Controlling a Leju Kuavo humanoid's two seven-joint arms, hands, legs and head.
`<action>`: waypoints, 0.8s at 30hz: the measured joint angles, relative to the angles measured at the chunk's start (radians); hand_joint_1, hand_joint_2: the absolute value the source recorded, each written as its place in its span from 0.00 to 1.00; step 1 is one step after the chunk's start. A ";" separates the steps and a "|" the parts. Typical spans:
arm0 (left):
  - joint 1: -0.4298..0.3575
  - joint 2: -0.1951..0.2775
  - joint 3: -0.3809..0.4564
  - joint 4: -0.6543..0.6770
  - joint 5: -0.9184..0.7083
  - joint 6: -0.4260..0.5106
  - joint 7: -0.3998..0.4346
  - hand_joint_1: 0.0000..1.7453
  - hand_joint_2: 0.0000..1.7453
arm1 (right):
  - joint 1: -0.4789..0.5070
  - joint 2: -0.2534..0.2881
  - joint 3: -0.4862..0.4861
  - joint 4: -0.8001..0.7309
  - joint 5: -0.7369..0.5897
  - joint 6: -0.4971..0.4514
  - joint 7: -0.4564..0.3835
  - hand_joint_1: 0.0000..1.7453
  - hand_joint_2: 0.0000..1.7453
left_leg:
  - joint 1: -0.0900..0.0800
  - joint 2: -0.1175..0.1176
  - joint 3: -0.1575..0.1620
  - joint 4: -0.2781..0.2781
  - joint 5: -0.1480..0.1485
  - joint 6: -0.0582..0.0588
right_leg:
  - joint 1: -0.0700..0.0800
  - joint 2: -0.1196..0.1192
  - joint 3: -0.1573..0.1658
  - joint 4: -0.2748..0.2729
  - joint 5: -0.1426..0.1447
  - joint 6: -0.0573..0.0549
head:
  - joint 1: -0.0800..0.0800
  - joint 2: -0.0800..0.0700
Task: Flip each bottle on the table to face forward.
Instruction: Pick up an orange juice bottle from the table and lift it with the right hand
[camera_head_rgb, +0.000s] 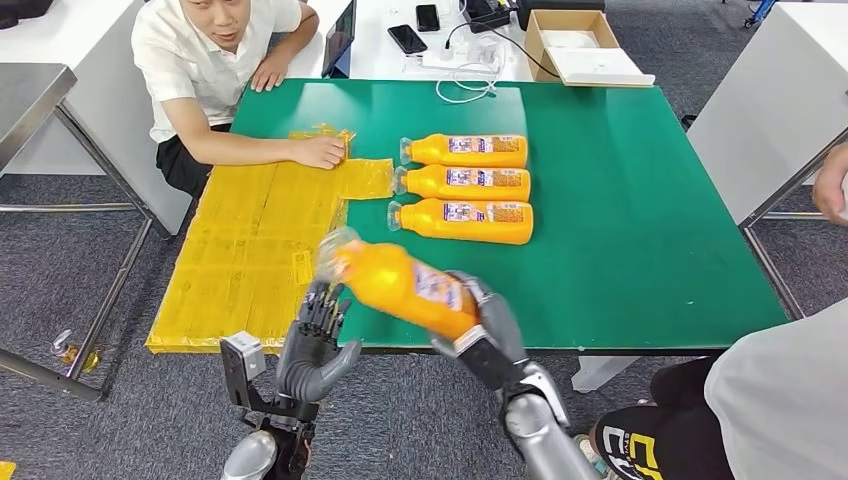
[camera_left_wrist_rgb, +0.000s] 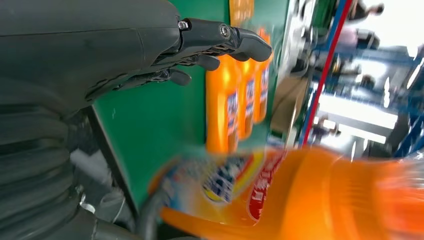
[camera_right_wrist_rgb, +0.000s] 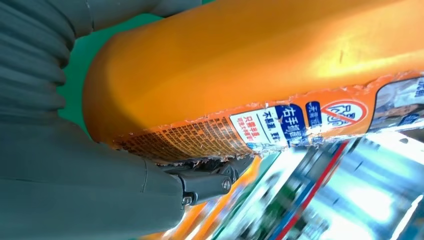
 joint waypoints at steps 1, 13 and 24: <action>-0.008 0.000 -0.003 0.009 0.002 -0.018 0.002 0.00 1.00 | -0.005 0.007 0.024 0.006 0.000 0.006 -0.003 1.00 1.00 | 0.000 0.000 0.000 0.000 0.000 0.000 | 0.000 0.000 0.000 0.000 0.000 0.000 | 0.000 0.000; -0.059 0.000 -0.009 0.044 -0.047 -0.059 -0.057 0.00 1.00 | -0.158 0.076 0.174 0.227 -0.011 0.083 0.078 1.00 1.00 | 0.000 0.000 0.000 0.000 0.001 0.001 | 0.000 0.000 0.000 0.000 0.000 0.000 | 0.000 0.000; -0.060 0.001 0.012 0.030 -0.048 -0.056 -0.080 0.00 1.00 | -0.212 0.095 0.222 0.317 -0.007 0.090 0.090 1.00 1.00 | 0.000 -0.001 0.000 0.000 0.001 0.001 | 0.000 0.000 0.000 0.000 0.000 0.000 | 0.000 0.000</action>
